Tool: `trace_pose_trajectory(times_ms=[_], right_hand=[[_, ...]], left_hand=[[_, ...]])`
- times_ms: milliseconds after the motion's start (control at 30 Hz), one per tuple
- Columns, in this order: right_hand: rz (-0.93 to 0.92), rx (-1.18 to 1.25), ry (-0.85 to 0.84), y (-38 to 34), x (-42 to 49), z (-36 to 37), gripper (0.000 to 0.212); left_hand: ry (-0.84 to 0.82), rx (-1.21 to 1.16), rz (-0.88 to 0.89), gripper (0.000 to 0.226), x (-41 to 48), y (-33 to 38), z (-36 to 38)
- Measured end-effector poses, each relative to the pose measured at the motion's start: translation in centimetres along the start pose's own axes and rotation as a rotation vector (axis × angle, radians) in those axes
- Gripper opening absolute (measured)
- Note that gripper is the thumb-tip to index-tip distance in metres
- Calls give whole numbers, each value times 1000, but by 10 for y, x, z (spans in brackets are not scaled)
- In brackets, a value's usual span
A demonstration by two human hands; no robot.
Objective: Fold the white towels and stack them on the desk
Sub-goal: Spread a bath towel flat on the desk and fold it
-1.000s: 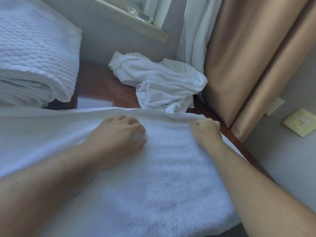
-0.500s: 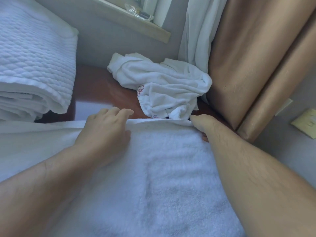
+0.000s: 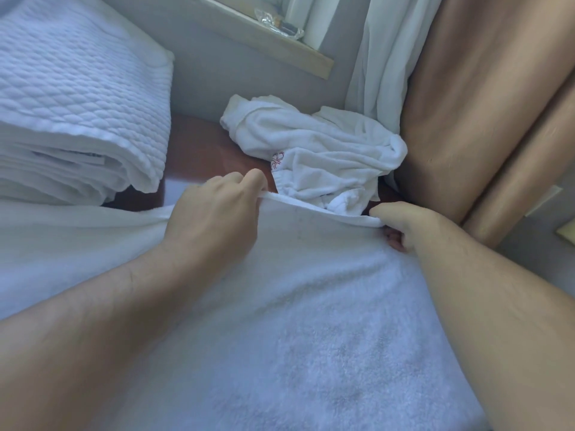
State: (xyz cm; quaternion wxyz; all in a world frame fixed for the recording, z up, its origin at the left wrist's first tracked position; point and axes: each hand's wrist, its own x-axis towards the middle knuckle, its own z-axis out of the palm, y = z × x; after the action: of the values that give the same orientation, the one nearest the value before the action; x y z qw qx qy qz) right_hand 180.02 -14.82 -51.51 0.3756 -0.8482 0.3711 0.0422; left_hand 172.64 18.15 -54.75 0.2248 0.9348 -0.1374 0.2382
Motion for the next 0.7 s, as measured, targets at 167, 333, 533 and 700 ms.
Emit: trace_pose_trajectory(times_ms=[167, 333, 533, 700], right_hand=[[30, 319, -35, 9, -9, -17, 11], [-1, 515, -81, 23, -4, -26, 22], [-17, 375, -116, 22, -2, -27, 39], [-76, 286, -104, 22, -9, -25, 22]], left_hand=[[126, -37, 174, 15, -2, 19, -15], [62, 49, 308, 18, -12, 39, -20], [-83, 103, 461, 17, -28, 54, -13], [-126, 116, 489, 20, -30, 57, -13]])
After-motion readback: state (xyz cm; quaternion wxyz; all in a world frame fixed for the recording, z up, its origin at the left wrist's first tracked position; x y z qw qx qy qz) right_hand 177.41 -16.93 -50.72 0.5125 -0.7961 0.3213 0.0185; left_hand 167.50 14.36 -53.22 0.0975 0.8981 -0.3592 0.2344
